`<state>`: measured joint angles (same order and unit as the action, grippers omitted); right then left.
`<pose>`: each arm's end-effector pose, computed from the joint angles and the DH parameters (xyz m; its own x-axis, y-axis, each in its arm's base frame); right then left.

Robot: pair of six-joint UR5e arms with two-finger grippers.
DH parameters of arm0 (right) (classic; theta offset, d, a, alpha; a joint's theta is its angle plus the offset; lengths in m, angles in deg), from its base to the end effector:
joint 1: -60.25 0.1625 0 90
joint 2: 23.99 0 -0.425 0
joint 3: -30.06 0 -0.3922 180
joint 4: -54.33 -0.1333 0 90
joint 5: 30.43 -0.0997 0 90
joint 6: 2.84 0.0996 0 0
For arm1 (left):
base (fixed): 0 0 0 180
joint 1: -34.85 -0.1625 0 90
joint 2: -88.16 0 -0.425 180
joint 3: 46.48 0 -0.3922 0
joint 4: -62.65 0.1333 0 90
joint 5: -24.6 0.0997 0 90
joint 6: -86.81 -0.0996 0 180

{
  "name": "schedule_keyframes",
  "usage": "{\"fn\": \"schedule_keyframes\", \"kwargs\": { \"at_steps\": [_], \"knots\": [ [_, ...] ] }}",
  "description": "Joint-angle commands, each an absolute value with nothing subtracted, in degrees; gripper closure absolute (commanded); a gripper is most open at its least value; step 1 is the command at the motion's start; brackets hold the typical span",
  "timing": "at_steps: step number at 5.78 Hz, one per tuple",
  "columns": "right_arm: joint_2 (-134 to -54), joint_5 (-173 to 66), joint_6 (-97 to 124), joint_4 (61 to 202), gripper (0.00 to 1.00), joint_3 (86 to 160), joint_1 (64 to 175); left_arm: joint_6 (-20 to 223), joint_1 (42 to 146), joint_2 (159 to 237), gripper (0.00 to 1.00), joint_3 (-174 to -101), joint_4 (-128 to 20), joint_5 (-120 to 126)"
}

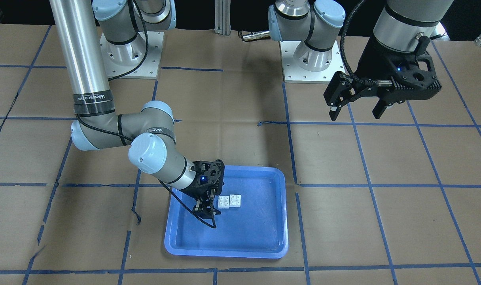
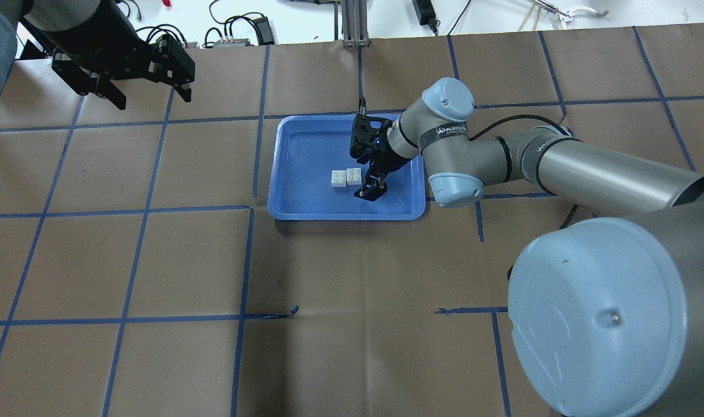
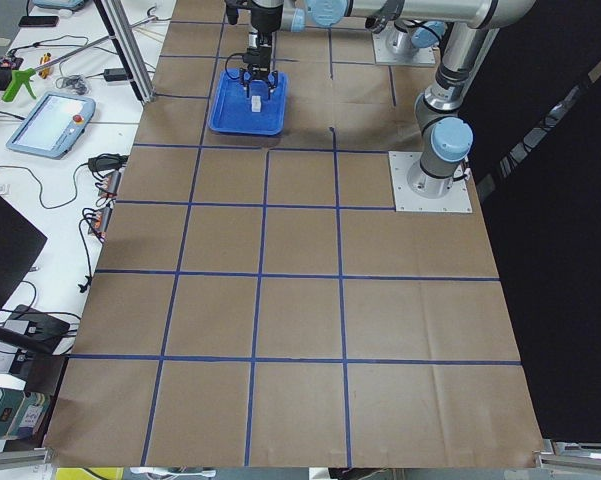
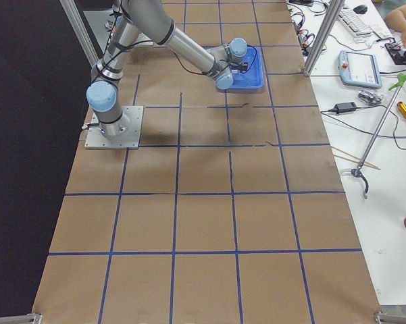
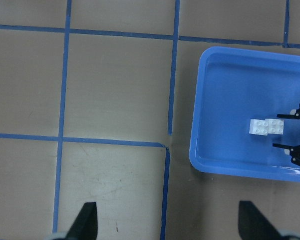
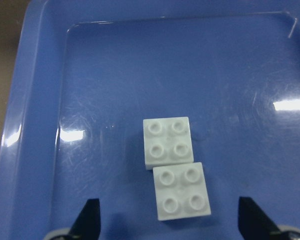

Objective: Assemble white blocks and place on blue tray

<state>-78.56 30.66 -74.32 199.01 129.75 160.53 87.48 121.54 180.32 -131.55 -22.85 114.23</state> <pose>0.2920 -0.5933 0.1615 -0.1022 -0.9947 0.0061 -0.8590 0.0852 -0.5048 -0.1037 -0.5261 0.5200 -0.9976 -0.0685 0.0079 -0.0689 0.9896 -0.1265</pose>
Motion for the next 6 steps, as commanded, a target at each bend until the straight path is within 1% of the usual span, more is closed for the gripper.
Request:
{"fn": "schedule_keyframes", "kwargs": {
  "at_steps": [1, 3, 4, 5, 6],
  "knots": [
    [-79.0, 31.5, -74.1, 198.4, 0.0, 129.6, 160.4, 86.9, 121.4, 180.2, 0.0, -131.6, -22.8, 114.6],
    [-81.2, 36.0, -72.2, 195.2, 0.0, 129.1, 159.6, 86.4, 121.2, 180.0, 0.0, -132.0, -22.3, 114.3],
    [-84.3, 38.8, -71.8, 187.0, 0.0, 126.9, 158.9, 86.4, 121.7, 179.5, 0.0, -132.5, -22.3, 114.2],
    [-87.9, 46.1, -65.2, 178.2, 0.0, 123.9, 158.1, 86.5, 121.7, 179.5, 0.0, -132.4, -22.3, 114.6],
    [-90.8, 50.5, -56.5, 174.1, 0.0, 122.4, 157.5, 86.4, 121.7, 179.7, 0.0, -132.5, -22.3, 114.5]
  ]
}}
